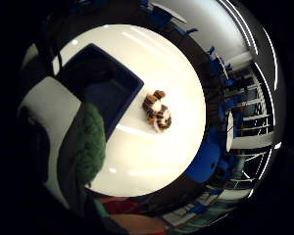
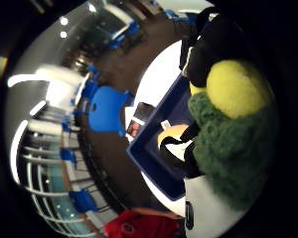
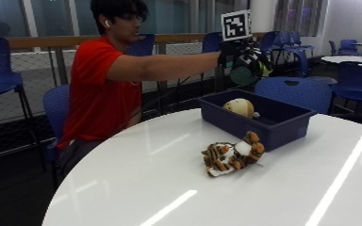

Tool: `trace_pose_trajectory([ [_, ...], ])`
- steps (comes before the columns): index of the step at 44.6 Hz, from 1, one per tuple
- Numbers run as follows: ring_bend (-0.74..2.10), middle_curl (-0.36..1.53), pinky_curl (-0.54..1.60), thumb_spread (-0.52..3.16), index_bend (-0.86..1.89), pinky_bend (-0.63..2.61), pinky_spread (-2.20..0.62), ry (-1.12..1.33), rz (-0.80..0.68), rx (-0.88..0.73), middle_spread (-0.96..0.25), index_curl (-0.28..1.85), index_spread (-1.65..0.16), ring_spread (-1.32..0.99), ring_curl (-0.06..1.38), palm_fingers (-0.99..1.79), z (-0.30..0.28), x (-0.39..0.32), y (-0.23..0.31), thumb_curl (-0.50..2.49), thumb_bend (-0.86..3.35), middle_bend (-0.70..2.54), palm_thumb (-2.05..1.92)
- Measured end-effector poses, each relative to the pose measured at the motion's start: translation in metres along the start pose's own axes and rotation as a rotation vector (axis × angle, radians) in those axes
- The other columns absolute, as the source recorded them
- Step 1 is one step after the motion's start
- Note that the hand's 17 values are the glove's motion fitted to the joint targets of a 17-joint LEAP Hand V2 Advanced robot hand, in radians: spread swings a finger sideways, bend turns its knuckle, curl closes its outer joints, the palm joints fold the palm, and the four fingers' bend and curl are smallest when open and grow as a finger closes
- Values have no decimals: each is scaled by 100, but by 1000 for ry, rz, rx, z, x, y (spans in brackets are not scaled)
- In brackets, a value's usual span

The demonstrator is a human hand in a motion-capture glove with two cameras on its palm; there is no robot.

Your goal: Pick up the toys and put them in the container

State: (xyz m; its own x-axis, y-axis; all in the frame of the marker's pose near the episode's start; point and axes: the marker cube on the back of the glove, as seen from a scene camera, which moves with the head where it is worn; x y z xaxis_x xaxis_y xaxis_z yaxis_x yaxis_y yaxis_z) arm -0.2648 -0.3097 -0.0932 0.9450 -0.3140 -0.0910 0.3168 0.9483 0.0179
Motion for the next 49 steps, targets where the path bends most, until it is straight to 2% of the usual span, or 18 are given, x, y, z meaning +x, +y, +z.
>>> trace_pose_trajectory([
  [4,106,45,46,64,19,99,-41,35,-41,-9,-45,78,-63,-49,56,77,10,-10,-3,103,11,32,57],
  [10,95,43,46,84,15,99,-31,-26,11,-87,-34,78,-62,-43,53,39,20,-17,-2,99,7,21,48],
  [15,73,40,48,101,5,115,-19,-46,-114,-205,-20,69,-57,-27,47,3,23,-10,10,86,-5,17,25],
  [16,68,40,50,103,2,121,-17,-29,-141,-212,-17,67,-55,-24,46,-9,23,-5,13,83,-8,16,20],
  [20,54,38,48,108,3,126,-8,4,-159,-180,-9,57,-50,-14,39,-26,20,19,19,73,-9,14,7],
  [24,46,36,46,111,6,125,-2,-57,-42,-138,-5,51,-46,-6,35,-27,17,42,24,65,-6,14,-1],
  [38,26,31,39,113,13,107,7,6,173,-123,-6,39,-40,3,29,-23,45,156,51,47,-6,13,-7],
  [44,22,29,37,112,13,103,9,22,248,-168,-6,36,-40,4,28,-20,62,196,58,41,-7,13,-8],
  [49,19,28,36,111,12,100,10,60,253,-150,-7,33,-39,4,28,-20,80,218,58,37,-7,13,-8],
])
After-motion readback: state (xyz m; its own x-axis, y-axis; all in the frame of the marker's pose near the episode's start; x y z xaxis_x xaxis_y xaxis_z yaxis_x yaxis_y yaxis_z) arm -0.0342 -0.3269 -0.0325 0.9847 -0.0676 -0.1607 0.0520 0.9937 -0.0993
